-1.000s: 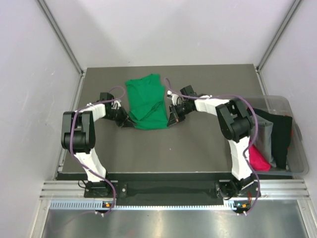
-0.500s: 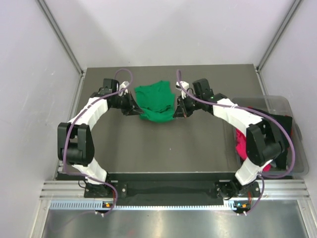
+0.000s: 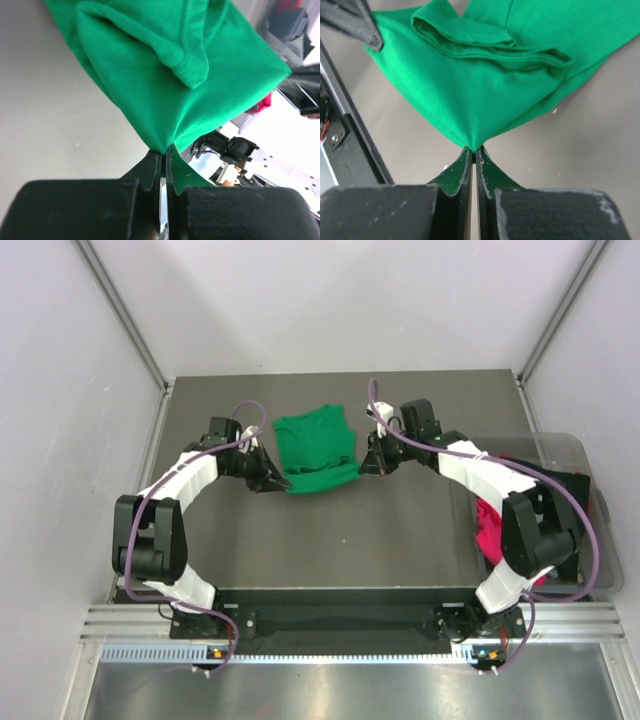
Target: Fold and stack the t-shirts
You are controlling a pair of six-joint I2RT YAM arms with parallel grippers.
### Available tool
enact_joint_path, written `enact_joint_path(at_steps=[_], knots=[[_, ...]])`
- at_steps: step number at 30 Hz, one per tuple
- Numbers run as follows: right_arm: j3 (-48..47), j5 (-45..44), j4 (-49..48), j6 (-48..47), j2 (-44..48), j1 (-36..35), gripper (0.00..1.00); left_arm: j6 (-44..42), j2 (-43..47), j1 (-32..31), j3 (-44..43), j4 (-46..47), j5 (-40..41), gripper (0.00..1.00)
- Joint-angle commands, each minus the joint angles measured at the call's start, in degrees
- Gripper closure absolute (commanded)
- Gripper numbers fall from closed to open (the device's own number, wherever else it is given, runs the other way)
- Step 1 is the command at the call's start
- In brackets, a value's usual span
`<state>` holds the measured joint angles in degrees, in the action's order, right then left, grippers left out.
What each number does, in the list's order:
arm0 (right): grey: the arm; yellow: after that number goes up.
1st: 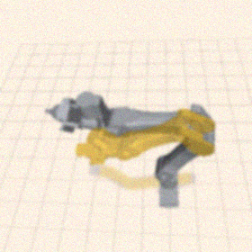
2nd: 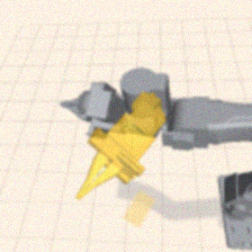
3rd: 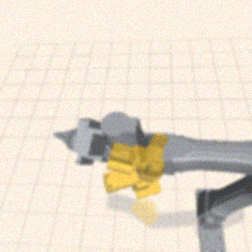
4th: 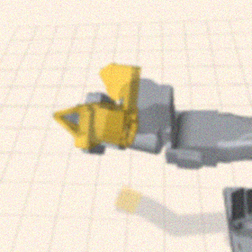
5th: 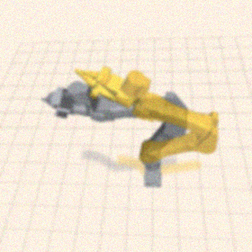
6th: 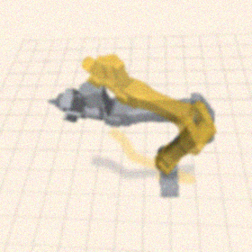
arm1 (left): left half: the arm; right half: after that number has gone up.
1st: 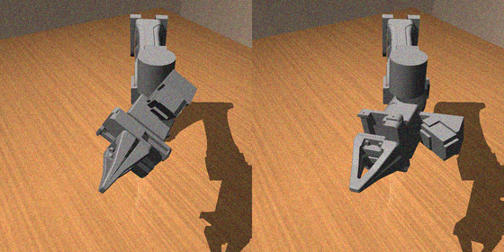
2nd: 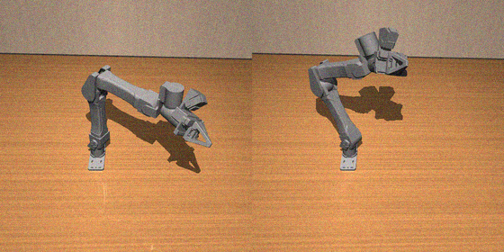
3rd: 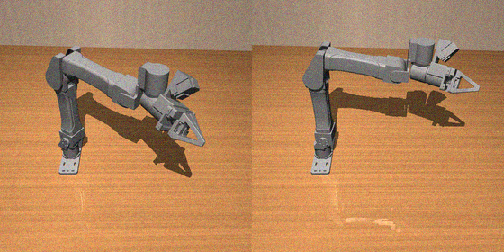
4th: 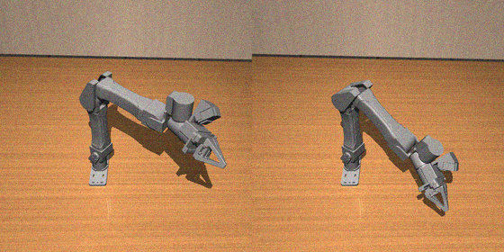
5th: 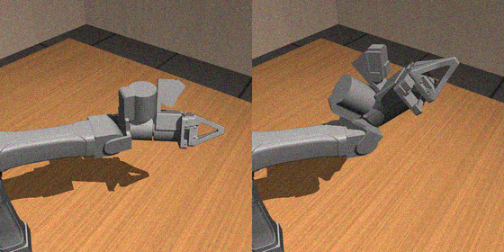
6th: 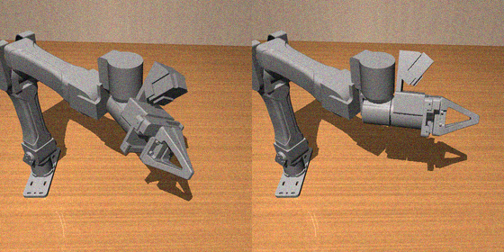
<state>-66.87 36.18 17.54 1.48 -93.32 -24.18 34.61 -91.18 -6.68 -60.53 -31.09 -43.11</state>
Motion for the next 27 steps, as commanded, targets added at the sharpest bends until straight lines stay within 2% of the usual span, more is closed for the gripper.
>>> enact_joint_path(at_steps=[1, 8, 12, 15, 20, 27], knots=[[-6.49, 1.08, -2.34, -1.04, -4.14, 1.24, 1.0, 1.69, -0.93, 0.35, -2.3, 2.7, -2.15, 1.0], [-18.72, 1.17, -0.32, -3.06, -12.67, 1.25, 1.0, 0.81, -6.64, 1.23, -11.18, 1.3, -5.14, 1.0], [-27.15, 1.25, 0.74, -2.71, -17.41, 1.86, 1.0, 1.51, -7.17, 2.37, -14.95, 2.26, -6.98, 1.0], [-29.19, 1.7, 0.66, -1.92, -17.17, 2.47, 1.0, 1.69, -5.51, 3.25, -15.75, 3.06, -7.87, 1.0], [-25.86, 2.14, 0.21, -1.91, -11.72, 3.09, 1.0, 2.48, -0.95, 3.43, -12.07, 3.05, -9.01, 1.0], [-8.75, 1.26, -1.01, -2.53, 3.65, 2.92, 1.0, 5.11, 4.07, 3.43, -2.33, 4.89, -9.1, 1.0]])
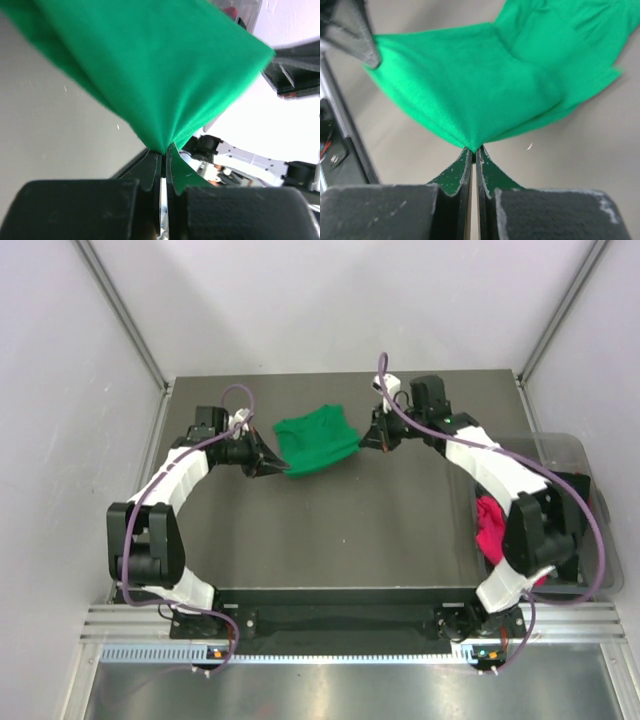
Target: Fold and stack the t-shirts
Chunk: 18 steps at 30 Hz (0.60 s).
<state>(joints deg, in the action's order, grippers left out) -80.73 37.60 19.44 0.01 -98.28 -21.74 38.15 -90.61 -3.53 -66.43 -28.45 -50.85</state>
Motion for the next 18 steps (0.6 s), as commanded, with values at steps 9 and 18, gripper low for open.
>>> enact_joint_path(at_steps=[9, 18], knots=[[11.74, -2.19, -4.76, -2.74, 12.86, 0.38, 1.0, 4.3, 5.53, 0.28, 6.93, 4.71, -1.62, 1.0], [3.57, -2.45, -5.47, -4.32, 1.61, 0.73, 1.0, 3.69, -2.89, 0.28, 0.27, 5.77, -3.91, 1.0]])
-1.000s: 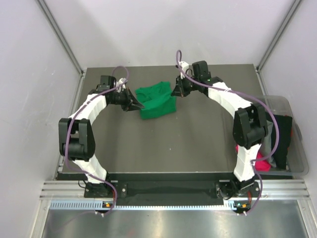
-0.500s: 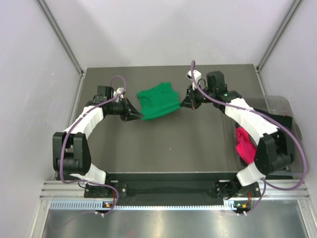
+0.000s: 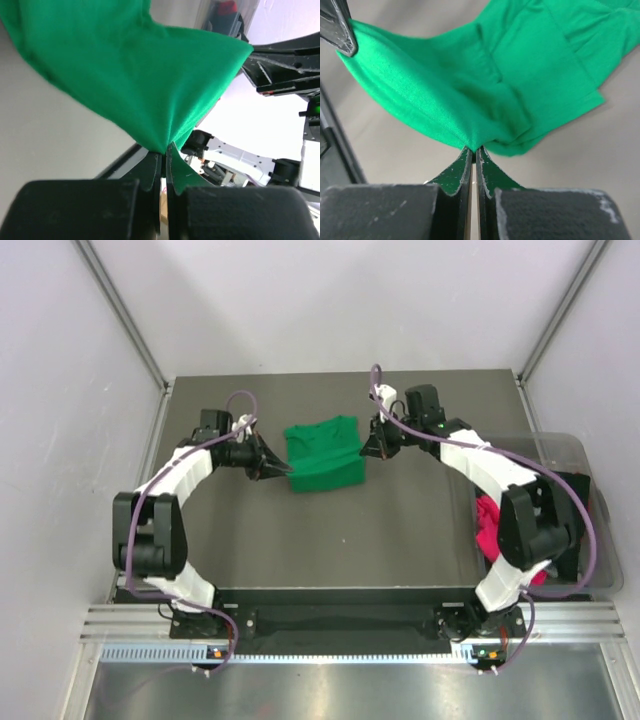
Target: Fold and stack the t-shirts
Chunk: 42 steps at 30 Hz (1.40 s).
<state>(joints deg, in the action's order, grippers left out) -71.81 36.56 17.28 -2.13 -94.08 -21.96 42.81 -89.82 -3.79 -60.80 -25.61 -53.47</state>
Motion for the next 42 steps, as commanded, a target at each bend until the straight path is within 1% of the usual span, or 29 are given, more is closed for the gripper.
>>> enact_joint_path(at_steps=[1, 2, 3, 4, 5, 6, 7, 8, 11, 14, 21, 25, 31, 37, 42], knots=[[-6.31, -1.4, -3.3, -2.26, -3.64, 1.12, 1.0, -4.28, -5.43, 0.54, -7.82, 1.97, -1.02, 1.0], [-7.37, -1.4, -3.39, -2.26, -5.57, 1.21, 1.0, -6.31, -9.63, 0.54, -13.68, -0.04, 0.11, 1.0], [-9.38, -1.4, -3.57, -2.18, -6.54, 1.56, 1.0, -7.99, -11.85, 0.54, -16.78, -3.1, 0.21, 1.0], [-10.44, -1.49, -3.65, -2.18, -7.51, 1.74, 1.0, -10.79, -15.96, 0.54, -19.86, -4.53, 0.21, 1.0], [-12.37, -1.66, -3.74, -2.35, -9.17, 1.91, 1.0, -12.03, -17.83, 0.63, -25.54, -5.67, 0.56, 1.0], [-13.26, -1.92, -4.09, -2.26, -9.88, 2.35, 1.0, -13.79, -19.58, 0.54, -28.21, -7.16, 1.08, 1.0], [-14.14, -2.1, -4.27, -2.09, -10.5, 2.62, 1.0, -14.41, -22.73, 0.54, -30.76, -7.44, 1.53, 1.0], [-15.71, -2.1, -4.53, -1.65, -11.55, 2.79, 1.0, -15.11, -24.51, 0.63, -35.49, -7.96, 2.31, 1.0], [-18.18, -2.45, -5.15, -1.03, -12.96, 3.5, 1.0, -16.18, -30.93, 0.63, -43.15, -9.64, 2.06, 1.0], [-21.42, -3.16, -5.06, -1.21, -15.42, 3.76, 1.0, -15.91, -34.62, 0.63, -45.72, -8.76, 2.58, 1.0], [-29.26, -4.12, -4.18, -0.6, -23.24, 4.73, 1.0, -11.61, -40.43, 0.63, -48.27, -3.75, 0.74, 1.0], [-32.68, -4.56, -4.1, 0.11, -27.98, 5.08, 1.0, -11.69, -43.59, 0.63, -51.78, -3.75, 1.88, 1.0], [-38.22, -5.62, -3.3, 0.28, -33.7, 5.69, 1.0, -11.61, -43.25, 0.63, -51.8, -4.28, 2.5, 1.0], [-47.27, -6.23, -1.46, 1.07, -40.03, 5.96, 1.0, -11.34, -40.61, 1.24, -49.43, -4.45, 3.2, 1.0], [-48.51, -6.06, -1.9, 1.78, -41.88, 5.87, 1.0, -12.05, -40.61, 2.3, -49.07, -5.16, 5.4, 1.0]])
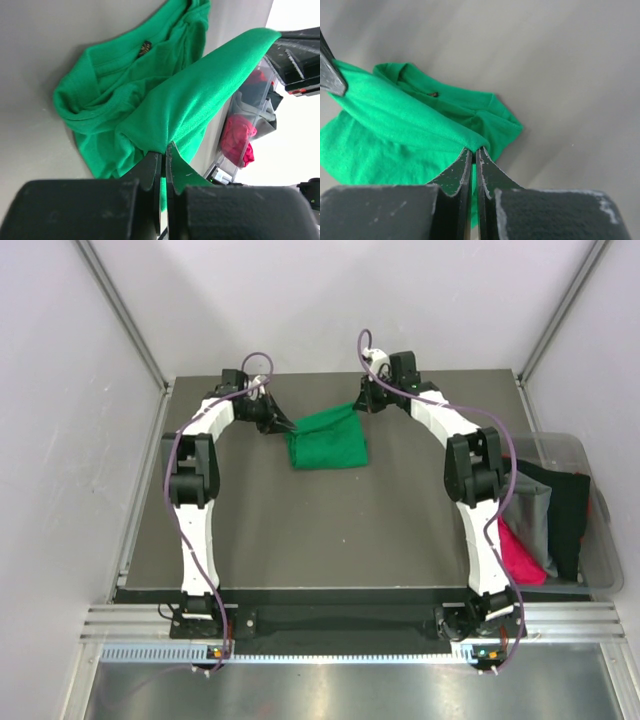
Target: Fold and stack the t-shirts
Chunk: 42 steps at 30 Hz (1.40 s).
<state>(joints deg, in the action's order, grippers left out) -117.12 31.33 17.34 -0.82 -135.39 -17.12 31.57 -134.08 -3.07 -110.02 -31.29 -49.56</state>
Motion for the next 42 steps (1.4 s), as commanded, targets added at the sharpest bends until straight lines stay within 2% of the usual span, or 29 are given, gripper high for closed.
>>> enact_joint_path(at_steps=[1, 3, 4, 5, 6, 7, 8, 12, 14, 19, 20, 22, 23, 28, 30, 35, 39, 40, 42], knots=[[-2.94, -0.75, -1.88, 0.56, -0.66, 1.13, 1.0, -0.64, 3.39, 1.75, -0.02, 0.61, 1.48, 1.0], [-2.15, -0.83, -2.05, 0.47, -0.49, 1.04, 0.99, -0.72, 2.86, 1.93, -0.55, 0.88, 1.66, 1.0], [-1.28, -1.01, -2.31, 0.47, 0.04, 1.13, 0.93, -0.9, 2.6, 1.93, -1.51, 1.05, 1.4, 0.98], [-1.01, -1.62, -2.4, 0.56, 0.48, 1.13, 0.86, -0.9, 2.34, 1.93, -1.95, 1.75, 0.87, 0.73], [-0.83, -1.97, -2.4, 0.38, 0.83, 1.22, 0.79, -0.99, 2.07, 1.93, -2.56, 1.93, 0.78, 0.66], [-0.39, -2.41, -2.4, 0.21, 2.05, 1.22, 0.7, -0.99, 2.33, 1.93, -3.35, 2.54, -0.09, 0.64], [-0.13, -3.46, -2.58, 0.12, 2.93, 1.39, 0.66, -0.81, 2.68, 1.93, -3.36, 3.24, -0.62, 0.62], [2.59, -2.42, -3.54, 0.46, 7.85, 1.39, 0.63, -1.69, 7.34, 2.02, -1.96, 2.56, 1.13, 0.43], [6.8, 1.51, -6.34, 2.9, 10.67, 1.22, 0.62, -1.69, 9.26, 2.71, 0.14, 2.2, 0.52, 0.42], [14.71, 9.79, -11.54, 8.29, 12.52, -0.98, 0.62, 1.99, 11.91, 5.26, 16.13, 6.13, -4.74, 0.41], [15.25, 10.41, -12.15, 8.12, 12.43, -2.11, 0.62, 3.74, 12.7, 5.96, 18.32, 7.8, -5.8, 0.38], [15.61, 11.11, -12.51, 7.59, 11.47, -3.7, 0.63, 4.99, 12.97, 6.41, 22.99, 10.18, -8.79, 0.24], [15.26, 12.34, -12.68, 7.94, 11.03, -4.14, 0.63, 5.16, 12.71, 6.5, 23.96, 10.19, -9.67, 0.24], [12.27, 15.33, -16.37, 12.07, 8.05, -8.61, 0.66, 4.03, 10.16, 6.5, 22.92, 7.39, -6.52, 0.22], [10.17, 17.27, -16.46, 13.38, 6.55, -10.2, 0.68, 3.5, 8.93, 6.41, 22.3, 7.03, -6.25, 0.17], [8.14, 18.59, -19.36, 17.42, 3.3, -13.11, 0.69, 4.55, 5.69, 6.5, 21.34, 7.91, -5.9, 0.16], [9.09, 18.77, -19.28, 17.26, 1.01, -14.34, 0.72, 6.3, 3.22, 6.5, 20.98, 10.44, -7.39, 0.15], [9.62, 18.77, -19.45, 17.08, 1.1, -14.6, 0.72, 7.61, 2.86, 6.32, 21.16, 11.42, -8.09, 0.11], [11.38, 18.59, -19.71, 16.82, 1.27, -14.78, 0.73, 8.24, 1.81, 5.97, 20.9, 12.21, -9.32, 0.09]])
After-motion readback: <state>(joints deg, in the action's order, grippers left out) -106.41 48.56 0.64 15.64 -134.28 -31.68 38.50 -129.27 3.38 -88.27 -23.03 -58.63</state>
